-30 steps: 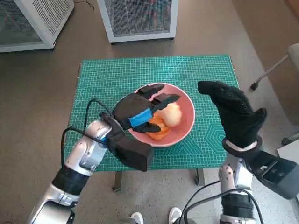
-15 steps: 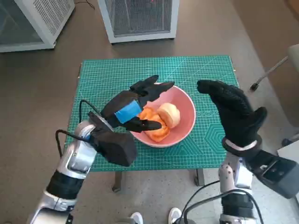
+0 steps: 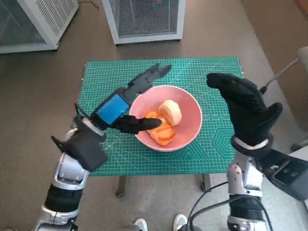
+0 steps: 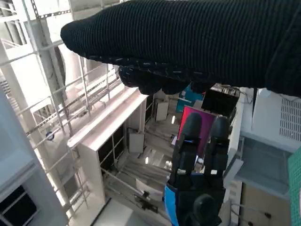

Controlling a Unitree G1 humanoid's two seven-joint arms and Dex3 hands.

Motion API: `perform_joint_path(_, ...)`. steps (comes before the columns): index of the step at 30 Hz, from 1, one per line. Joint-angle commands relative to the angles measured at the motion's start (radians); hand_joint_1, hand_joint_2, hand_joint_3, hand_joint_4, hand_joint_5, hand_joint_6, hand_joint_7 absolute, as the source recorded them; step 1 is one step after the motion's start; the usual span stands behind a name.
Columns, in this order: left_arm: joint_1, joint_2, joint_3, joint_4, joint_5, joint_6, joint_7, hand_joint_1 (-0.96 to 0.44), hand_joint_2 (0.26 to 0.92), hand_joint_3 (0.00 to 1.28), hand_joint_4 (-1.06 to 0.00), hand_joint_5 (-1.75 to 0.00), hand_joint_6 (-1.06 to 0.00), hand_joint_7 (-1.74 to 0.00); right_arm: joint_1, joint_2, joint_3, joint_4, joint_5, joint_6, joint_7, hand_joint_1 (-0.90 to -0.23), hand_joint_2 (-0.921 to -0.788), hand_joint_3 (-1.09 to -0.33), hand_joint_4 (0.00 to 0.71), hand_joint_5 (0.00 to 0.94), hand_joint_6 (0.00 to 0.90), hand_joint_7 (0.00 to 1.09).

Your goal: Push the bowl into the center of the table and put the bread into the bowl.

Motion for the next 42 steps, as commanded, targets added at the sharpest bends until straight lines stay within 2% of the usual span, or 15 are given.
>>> perform_joint_path(1, -0.009, -0.059, 0.044, 0.000, -0.055, -0.128, 0.050, -0.72, 0.921, 0.46, -0.09, -0.01, -0.02, -0.51, -0.049, -0.014, -0.013, 0.032, -0.035, -0.034, -0.026, -0.573, -0.921, -0.600, 0.360, 0.009, 0.047, 0.66)
perform_joint_path(7, -0.013, -0.102, 0.060, 0.046, -0.086, -0.210, 0.077, -0.69, 0.921, 0.50, -0.13, -0.03, 0.00, -0.56, -0.089, -0.014, -0.022, 0.071, -0.043, -0.069, -0.038, -0.568, -0.921, -0.602, 0.366, 0.011, 0.071, 0.66)
perform_joint_path(15, 0.001, -0.124, 0.072, 0.061, -0.146, -0.244, 0.066, -0.65, 0.921, 0.40, -0.17, -0.06, 0.00, -0.60, -0.116, -0.005, -0.009, 0.106, -0.065, -0.100, -0.052, -0.565, -0.921, -0.610, 0.370, 0.011, 0.087, 0.65)
perform_joint_path(27, 0.019, -0.140, 0.083, 0.105, -0.174, -0.339, 0.047, -0.63, 0.921, 0.35, -0.21, -0.08, 0.00, -0.67, -0.114, -0.002, 0.010, 0.097, -0.068, -0.064, -0.064, -0.564, -0.921, -0.624, 0.371, 0.009, 0.077, 0.66)
perform_joint_path(42, 0.045, -0.126, 0.094, 0.103, -0.172, -0.373, 0.035, -0.65, 0.921, 0.35, -0.21, -0.07, 0.00, -0.67, -0.105, -0.007, 0.026, 0.067, -0.079, -0.049, -0.087, -0.564, -0.921, -0.597, 0.378, 0.010, 0.062, 0.68)
